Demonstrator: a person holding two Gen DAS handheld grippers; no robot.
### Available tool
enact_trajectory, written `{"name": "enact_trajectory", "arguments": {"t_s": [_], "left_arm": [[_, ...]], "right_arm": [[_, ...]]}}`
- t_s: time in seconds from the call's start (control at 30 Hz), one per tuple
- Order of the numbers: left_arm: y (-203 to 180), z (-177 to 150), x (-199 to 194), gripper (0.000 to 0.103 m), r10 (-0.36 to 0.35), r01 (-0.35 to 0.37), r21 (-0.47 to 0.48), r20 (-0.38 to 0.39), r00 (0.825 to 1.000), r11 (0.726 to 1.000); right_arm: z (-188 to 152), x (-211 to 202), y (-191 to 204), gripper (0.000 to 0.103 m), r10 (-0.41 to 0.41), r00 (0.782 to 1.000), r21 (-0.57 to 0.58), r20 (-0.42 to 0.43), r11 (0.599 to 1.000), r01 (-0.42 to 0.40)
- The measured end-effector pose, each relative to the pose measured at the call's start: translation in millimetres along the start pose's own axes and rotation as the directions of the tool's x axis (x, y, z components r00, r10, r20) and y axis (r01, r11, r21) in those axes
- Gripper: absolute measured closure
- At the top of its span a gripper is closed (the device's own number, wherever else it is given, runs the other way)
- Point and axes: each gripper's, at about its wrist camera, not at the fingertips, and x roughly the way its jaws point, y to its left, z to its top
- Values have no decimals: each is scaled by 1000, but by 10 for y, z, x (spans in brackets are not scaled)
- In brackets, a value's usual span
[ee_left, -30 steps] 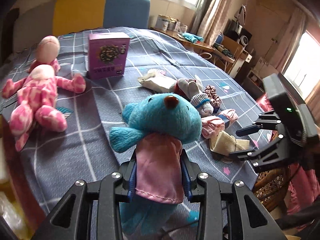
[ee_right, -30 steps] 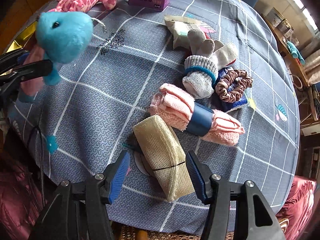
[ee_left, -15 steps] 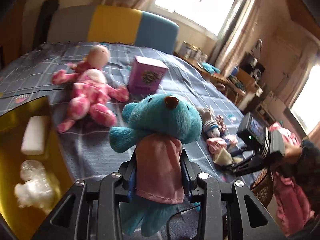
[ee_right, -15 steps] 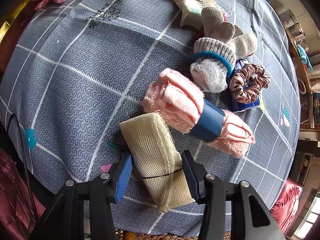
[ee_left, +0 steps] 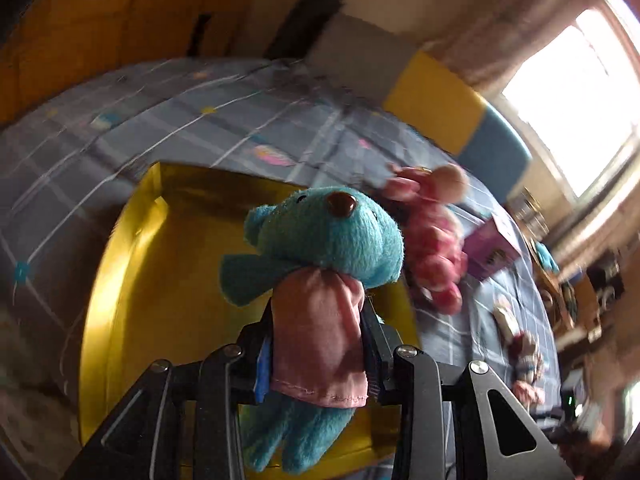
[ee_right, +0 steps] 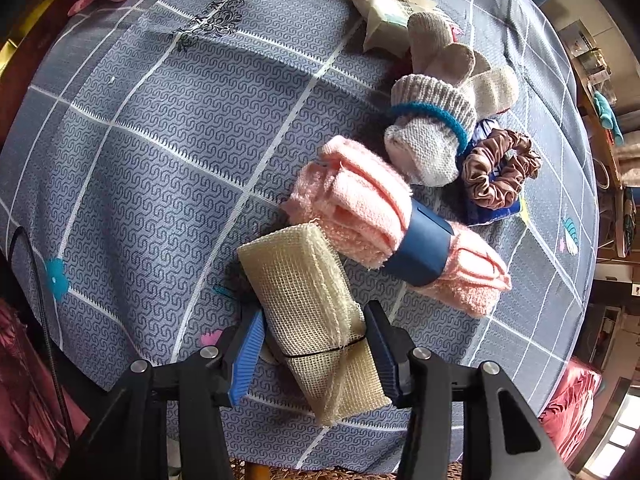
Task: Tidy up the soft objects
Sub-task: 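Lower the blue teddy bear into the gold tray and open the left tool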
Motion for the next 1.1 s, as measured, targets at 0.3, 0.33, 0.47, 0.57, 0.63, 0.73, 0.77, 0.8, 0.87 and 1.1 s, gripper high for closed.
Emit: {"name": "enact_trajectory", "arguments": {"t_s": [0.3, 0.33, 0.47, 0.57, 0.63, 0.73, 0.77, 0.8, 0.87, 1.1], "left_arm": [[297, 351, 663, 66, 49, -70, -202, -108, 993, 977], [275, 383, 735, 65, 55, -76, -202, -107, 993, 976], [170, 467, 1036, 60, 94, -121, -191, -141, 986, 974], [103, 484, 1213, 55, 104, -129, -157, -159, 982, 979], [77, 467, 1260, 55, 108, -132, -139, -166, 980, 982], [29, 418, 1192, 52, 136, -151, -101, -144, 980, 983], [33, 396, 1151, 50, 143, -156, -91, -134, 981, 984], [15, 379, 1107, 49, 153, -163, -77, -119, 981, 984], [-27, 334, 957, 44, 176, -180, -42, -79, 981, 983], [-201, 134, 541, 41, 195, -196, 54, 24, 981, 979]], "right_arm": [[-53, -64, -27, 52, 4, 1000, 6, 10, 1000, -4], [-58, -69, -37, 52, 6, 1000, 6, 11, 1000, -6], [-51, -60, -60, 52, 10, 1000, 9, 12, 1000, -10], [-48, -57, -83, 52, 16, 1000, 13, 14, 1000, -16], [-45, -55, -94, 52, 17, 1000, 12, 13, 1000, -17], [-45, -54, -105, 53, 17, 1000, 11, 13, 1000, -17], [-45, -53, -106, 53, 18, 1000, 11, 13, 1000, -18], [-44, -53, -100, 53, 18, 1000, 12, 14, 1000, -18], [-46, -58, -99, 53, 17, 1000, 13, 17, 1000, -17], [-75, -99, -48, 54, 5, 999, -3, 34, 1000, -5]]}}
